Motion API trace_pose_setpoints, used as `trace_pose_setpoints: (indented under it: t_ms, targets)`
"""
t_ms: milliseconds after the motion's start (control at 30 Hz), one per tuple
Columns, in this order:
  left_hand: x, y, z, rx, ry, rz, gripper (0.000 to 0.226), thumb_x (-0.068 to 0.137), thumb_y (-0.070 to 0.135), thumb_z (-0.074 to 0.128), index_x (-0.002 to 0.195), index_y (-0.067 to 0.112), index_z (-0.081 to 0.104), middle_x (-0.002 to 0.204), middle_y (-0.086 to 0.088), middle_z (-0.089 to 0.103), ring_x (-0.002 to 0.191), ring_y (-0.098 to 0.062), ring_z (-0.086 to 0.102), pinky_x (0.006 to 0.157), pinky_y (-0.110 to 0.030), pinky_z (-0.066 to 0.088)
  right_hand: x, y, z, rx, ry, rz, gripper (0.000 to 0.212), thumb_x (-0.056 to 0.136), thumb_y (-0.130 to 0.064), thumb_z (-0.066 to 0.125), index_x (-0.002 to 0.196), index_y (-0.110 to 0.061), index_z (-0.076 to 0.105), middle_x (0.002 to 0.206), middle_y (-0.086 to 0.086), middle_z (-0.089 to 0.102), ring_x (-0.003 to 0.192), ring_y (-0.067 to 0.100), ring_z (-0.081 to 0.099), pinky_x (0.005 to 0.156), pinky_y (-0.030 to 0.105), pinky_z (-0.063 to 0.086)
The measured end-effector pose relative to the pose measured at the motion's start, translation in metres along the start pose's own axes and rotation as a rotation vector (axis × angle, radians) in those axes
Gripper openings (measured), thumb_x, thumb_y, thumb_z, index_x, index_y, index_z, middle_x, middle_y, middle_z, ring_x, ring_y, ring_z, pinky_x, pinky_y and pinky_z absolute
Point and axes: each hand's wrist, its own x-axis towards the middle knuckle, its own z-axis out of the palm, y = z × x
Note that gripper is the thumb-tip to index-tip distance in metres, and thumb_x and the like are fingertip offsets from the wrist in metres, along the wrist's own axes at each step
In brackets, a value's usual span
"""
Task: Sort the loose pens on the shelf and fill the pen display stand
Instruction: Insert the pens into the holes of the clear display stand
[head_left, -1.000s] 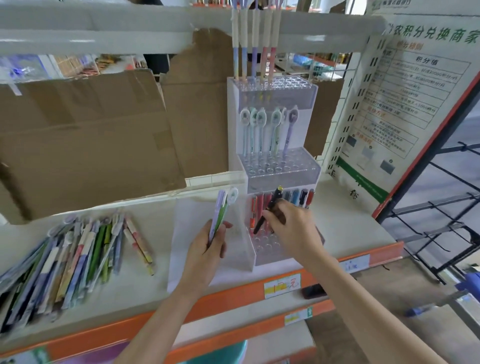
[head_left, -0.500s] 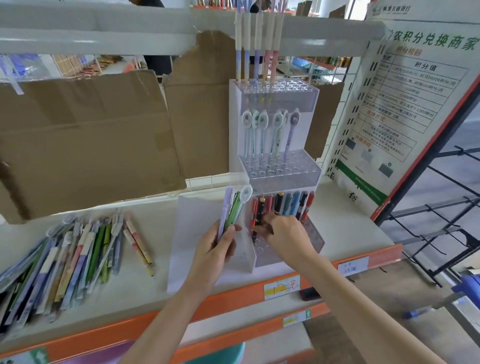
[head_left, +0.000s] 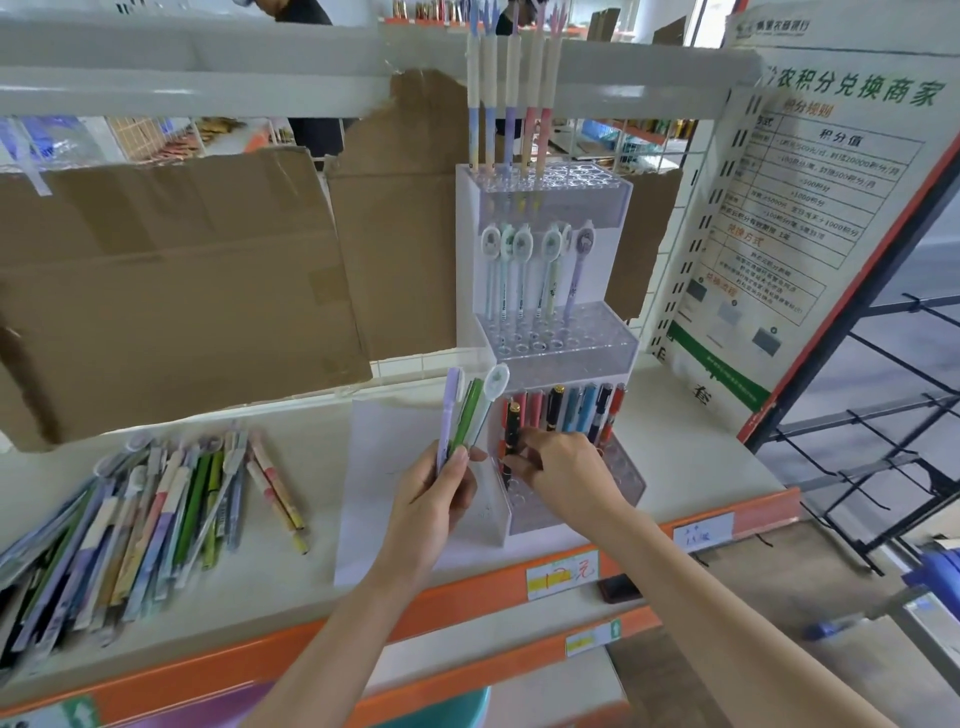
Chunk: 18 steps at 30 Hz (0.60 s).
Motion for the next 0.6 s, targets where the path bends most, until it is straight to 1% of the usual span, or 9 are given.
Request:
trace_pose_setpoints:
  t_ms: [133, 200, 267, 333, 367, 400, 433, 500, 600]
  targets:
    - [-0.002, 0.002, -0.002, 0.006, -0.001, 0.002, 0.024, 0.099, 0.010, 0.038, 0.087, 0.007, 0.059, 0.059, -0.005, 0.026, 0.041, -0.003, 0.025, 0.040, -0.010, 0.022, -0.001, 0.002, 0.002, 0.045, 0.001, 0.009, 0.030, 0.095, -0.032, 0.052, 0.116, -0.013, 0.058, 0.096, 0.013, 0.067, 0.087, 0.030, 0.063, 0.075, 0.037, 0.053]
    - [-0.003, 0.002, -0.002, 0.013, -0.001, 0.002, 0.024, 0.099, 0.009, 0.038, 0.087, 0.006, 0.059, 0.058, -0.005, 0.027, 0.041, -0.004, 0.026, 0.040, -0.010, 0.022, -0.003, 0.003, 0.000, 0.073, 0.004, 0.024, 0.028, 0.094, -0.032, 0.054, 0.114, -0.014, 0.061, 0.089, 0.010, 0.066, 0.082, 0.028, 0.062, 0.072, 0.033, 0.052]
    - [-0.003, 0.002, -0.003, 0.017, 0.005, -0.001, 0.023, 0.098, 0.010, 0.040, 0.086, 0.007, 0.060, 0.059, -0.005, 0.029, 0.043, -0.005, 0.028, 0.041, -0.011, 0.023, -0.005, 0.004, -0.004, 0.086, 0.012, 0.039, 0.023, 0.092, -0.032, 0.055, 0.107, -0.016, 0.062, 0.077, 0.005, 0.063, 0.074, 0.025, 0.060, 0.070, 0.031, 0.051]
    - [-0.003, 0.002, -0.002, 0.012, 0.016, -0.004, 0.023, 0.097, 0.011, 0.042, 0.085, 0.009, 0.062, 0.058, -0.003, 0.032, 0.046, -0.006, 0.031, 0.042, -0.011, 0.024, -0.008, 0.003, -0.010, 0.120, 0.057, 0.041, 0.011, 0.091, -0.028, 0.056, 0.095, -0.018, 0.059, 0.072, 0.001, 0.061, 0.071, 0.021, 0.059, 0.068, 0.030, 0.053]
    - [-0.003, 0.003, -0.001, 0.000, 0.019, -0.008, 0.024, 0.097, 0.011, 0.043, 0.084, 0.009, 0.062, 0.057, -0.001, 0.034, 0.047, -0.006, 0.033, 0.043, -0.011, 0.025, -0.011, 0.001, -0.014, 0.156, 0.100, 0.027, 0.007, 0.090, -0.026, 0.057, 0.089, -0.020, 0.058, 0.070, -0.003, 0.061, 0.068, 0.018, 0.059, 0.064, 0.023, 0.051]
    - [-0.002, 0.003, 0.000, -0.018, 0.016, -0.009, 0.024, 0.097, 0.010, 0.043, 0.083, 0.009, 0.062, 0.055, 0.001, 0.035, 0.047, -0.005, 0.034, 0.043, -0.010, 0.026, -0.013, -0.002, -0.018, 0.205, 0.141, 0.002, 0.006, 0.090, -0.026, 0.059, 0.085, -0.021, 0.059, 0.066, -0.008, 0.059, 0.064, 0.013, 0.057, 0.058, 0.013, 0.045]
    - [-0.001, 0.005, 0.002, -0.038, 0.003, -0.007, 0.024, 0.097, 0.008, 0.042, 0.083, 0.006, 0.061, 0.053, 0.004, 0.035, 0.045, -0.005, 0.034, 0.043, -0.010, 0.027, -0.015, -0.007, -0.022, 0.268, 0.164, -0.027, 0.007, 0.089, -0.026, 0.061, 0.084, -0.022, 0.062, 0.063, -0.012, 0.058, 0.059, 0.007, 0.054, 0.054, 0.009, 0.041]
    - [0.001, 0.009, 0.007, -0.044, -0.042, 0.018, 0.021, 0.097, 0.005, 0.040, 0.083, 0.001, 0.055, 0.049, 0.008, 0.035, 0.043, -0.004, 0.032, 0.042, -0.010, 0.026, -0.019, -0.017, -0.030, 0.420, 0.156, -0.084, 0.011, 0.088, -0.030, 0.063, 0.080, -0.024, 0.067, 0.057, -0.013, 0.059, 0.051, 0.001, 0.051, 0.052, 0.008, 0.038]
    - [0.007, 0.022, 0.016, 0.005, -0.106, 0.089, 0.024, 0.097, 0.005, 0.041, 0.074, 0.007, 0.048, 0.048, 0.010, 0.038, 0.043, -0.002, 0.032, 0.043, -0.009, 0.027, -0.018, -0.029, -0.043, 0.591, 0.136, -0.123, 0.018, 0.088, -0.026, 0.063, 0.071, -0.031, 0.064, 0.055, -0.017, 0.061, 0.049, -0.001, 0.052, 0.051, 0.009, 0.037]
